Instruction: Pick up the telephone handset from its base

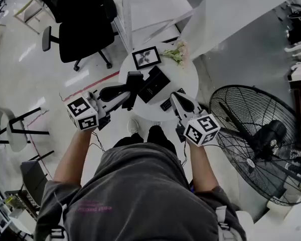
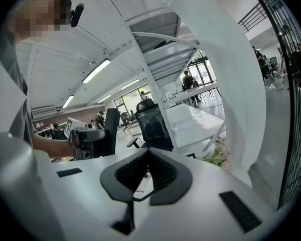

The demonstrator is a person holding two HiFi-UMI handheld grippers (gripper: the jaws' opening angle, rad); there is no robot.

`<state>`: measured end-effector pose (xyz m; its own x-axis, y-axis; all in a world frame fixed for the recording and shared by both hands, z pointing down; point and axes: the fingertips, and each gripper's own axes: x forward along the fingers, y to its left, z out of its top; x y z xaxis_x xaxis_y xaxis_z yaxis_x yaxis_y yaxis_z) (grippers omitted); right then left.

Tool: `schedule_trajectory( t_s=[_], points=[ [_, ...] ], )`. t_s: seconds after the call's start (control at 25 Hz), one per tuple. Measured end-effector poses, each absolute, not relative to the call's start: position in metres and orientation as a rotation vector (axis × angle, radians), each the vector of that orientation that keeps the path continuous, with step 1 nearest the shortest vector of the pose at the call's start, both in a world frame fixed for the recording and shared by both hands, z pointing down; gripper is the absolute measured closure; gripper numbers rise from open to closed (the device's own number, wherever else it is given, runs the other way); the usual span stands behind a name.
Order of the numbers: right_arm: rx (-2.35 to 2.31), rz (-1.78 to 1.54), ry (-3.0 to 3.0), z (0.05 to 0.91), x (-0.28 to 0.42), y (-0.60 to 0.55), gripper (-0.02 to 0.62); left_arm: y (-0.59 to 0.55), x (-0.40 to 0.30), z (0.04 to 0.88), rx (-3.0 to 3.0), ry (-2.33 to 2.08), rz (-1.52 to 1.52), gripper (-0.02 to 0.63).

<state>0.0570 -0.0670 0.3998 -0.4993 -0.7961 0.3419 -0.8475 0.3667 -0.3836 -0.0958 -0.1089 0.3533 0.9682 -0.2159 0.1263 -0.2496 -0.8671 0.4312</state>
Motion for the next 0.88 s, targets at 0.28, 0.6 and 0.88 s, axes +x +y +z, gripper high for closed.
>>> schedule_trajectory(
  t_s=[0.28, 0.6, 0.88],
  points=[
    [1.516, 0.789, -2.52, 0.398, 0.057, -0.067, 0.574, -0.108, -0.096, 0.348, 2.665, -0.342, 0.097, 0.528],
    [1.504, 0.782, -2.511, 0.4, 0.059, -0.069, 0.574, -0.11, -0.093, 0.348, 2.659, -0.342, 0.105, 0.529],
    [1.466, 0.754, -2.511, 0.4, 0.061, -0.072, 0.575, -0.111, -0.085, 0.347, 2.666, -0.331, 0.101, 0.529]
  ],
)
